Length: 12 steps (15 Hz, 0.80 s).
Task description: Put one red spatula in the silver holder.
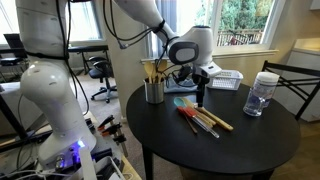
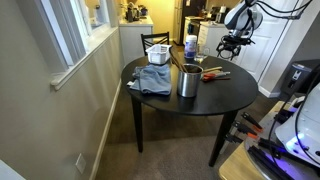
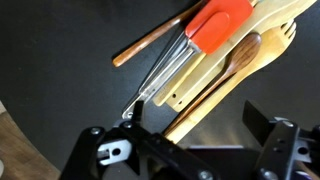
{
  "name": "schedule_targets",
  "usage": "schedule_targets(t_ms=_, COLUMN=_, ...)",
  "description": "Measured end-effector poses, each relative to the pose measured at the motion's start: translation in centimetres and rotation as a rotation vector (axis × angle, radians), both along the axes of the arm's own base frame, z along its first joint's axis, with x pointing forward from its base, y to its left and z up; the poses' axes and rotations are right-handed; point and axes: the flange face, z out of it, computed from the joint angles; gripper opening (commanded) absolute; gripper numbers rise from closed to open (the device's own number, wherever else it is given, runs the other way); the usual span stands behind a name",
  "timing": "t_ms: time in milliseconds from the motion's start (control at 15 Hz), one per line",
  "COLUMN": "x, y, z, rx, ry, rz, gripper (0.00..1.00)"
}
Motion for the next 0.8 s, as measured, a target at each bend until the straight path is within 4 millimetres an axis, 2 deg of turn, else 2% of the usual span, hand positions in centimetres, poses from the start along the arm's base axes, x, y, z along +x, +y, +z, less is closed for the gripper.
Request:
schedule_targets(t_ms=200, x=1.0, y=0.1, z=-1.2, rx=0.018, ry=0.011, rz=-0.065, gripper=1.00)
schedule_targets(t_ms=533, x=2.9, y=2.0, z=-3.2, rx=0.095, ry=0.015, rz=-0.092, gripper=1.00)
schedule_targets(t_ms=800, x=3.1, y=2.5, z=-4.7, rx=0.115, ry=0.053, rz=-0.075, gripper=1.00)
